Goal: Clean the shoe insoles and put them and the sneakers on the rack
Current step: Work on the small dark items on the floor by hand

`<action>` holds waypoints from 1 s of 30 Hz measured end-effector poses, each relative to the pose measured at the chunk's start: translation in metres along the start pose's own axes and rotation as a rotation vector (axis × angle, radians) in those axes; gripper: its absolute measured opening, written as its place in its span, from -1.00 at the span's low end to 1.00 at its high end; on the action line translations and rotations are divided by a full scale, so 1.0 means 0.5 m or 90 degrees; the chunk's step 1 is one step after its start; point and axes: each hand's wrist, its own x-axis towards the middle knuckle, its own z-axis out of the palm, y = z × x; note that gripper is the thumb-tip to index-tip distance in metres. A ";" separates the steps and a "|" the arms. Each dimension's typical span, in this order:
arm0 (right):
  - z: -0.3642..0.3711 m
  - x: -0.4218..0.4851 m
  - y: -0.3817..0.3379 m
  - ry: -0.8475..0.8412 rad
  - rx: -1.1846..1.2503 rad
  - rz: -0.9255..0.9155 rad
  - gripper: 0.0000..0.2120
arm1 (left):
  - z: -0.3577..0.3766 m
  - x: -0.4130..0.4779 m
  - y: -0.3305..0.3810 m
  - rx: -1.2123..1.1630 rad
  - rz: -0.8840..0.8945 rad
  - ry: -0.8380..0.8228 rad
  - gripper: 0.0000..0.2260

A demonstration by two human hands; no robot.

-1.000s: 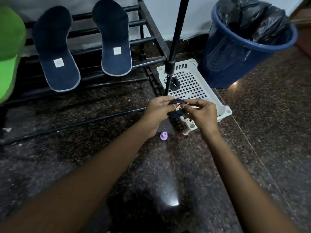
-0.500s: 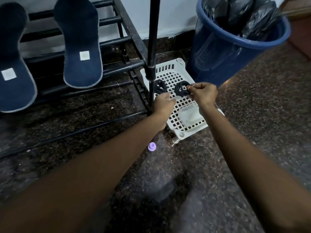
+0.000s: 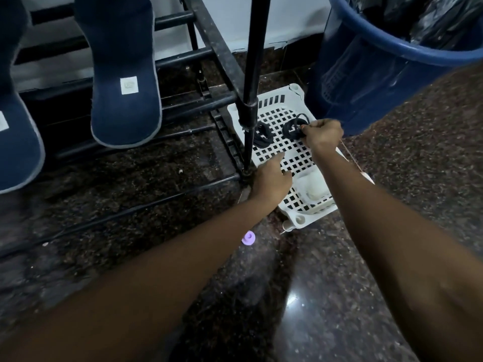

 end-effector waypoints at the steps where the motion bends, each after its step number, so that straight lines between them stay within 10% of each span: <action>1: 0.002 0.002 0.000 0.006 -0.015 -0.003 -0.69 | 0.000 0.000 -0.001 0.001 0.003 0.000 -0.56; 8: 0.001 0.004 -0.005 0.008 -0.097 -0.034 -0.92 | -0.006 0.001 -0.009 -0.033 0.006 0.005 -0.56; 30: 0.009 -0.019 -0.029 -0.084 -0.231 -0.186 -0.71 | -0.023 -0.007 -0.023 -0.104 -0.012 0.004 -0.56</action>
